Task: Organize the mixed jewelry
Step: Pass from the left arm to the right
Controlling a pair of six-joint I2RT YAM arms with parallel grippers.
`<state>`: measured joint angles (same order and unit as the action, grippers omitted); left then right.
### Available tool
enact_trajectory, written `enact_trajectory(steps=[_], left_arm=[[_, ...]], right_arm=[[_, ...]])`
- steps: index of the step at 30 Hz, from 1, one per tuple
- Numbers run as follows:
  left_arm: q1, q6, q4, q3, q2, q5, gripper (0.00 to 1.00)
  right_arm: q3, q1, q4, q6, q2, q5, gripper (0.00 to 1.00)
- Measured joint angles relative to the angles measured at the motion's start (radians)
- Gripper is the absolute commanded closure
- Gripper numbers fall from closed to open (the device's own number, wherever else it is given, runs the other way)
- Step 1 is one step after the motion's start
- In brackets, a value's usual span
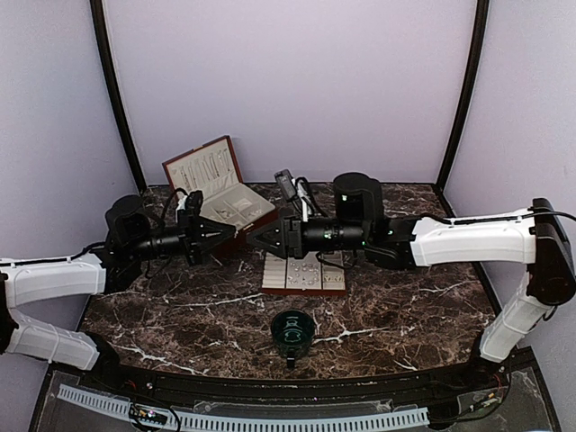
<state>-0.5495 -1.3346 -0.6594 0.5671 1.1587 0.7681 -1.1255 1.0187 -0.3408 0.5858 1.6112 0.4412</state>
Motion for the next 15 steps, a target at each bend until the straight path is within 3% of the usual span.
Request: enact_trajectory(steps=[15], left_arm=[[-0.044, -0.166, -0.081, -0.034, 0.025, -0.124, 1.00]], right_arm=[[-0.012, 0.017, -0.089, -0.058, 0.104, -0.102, 0.70]])
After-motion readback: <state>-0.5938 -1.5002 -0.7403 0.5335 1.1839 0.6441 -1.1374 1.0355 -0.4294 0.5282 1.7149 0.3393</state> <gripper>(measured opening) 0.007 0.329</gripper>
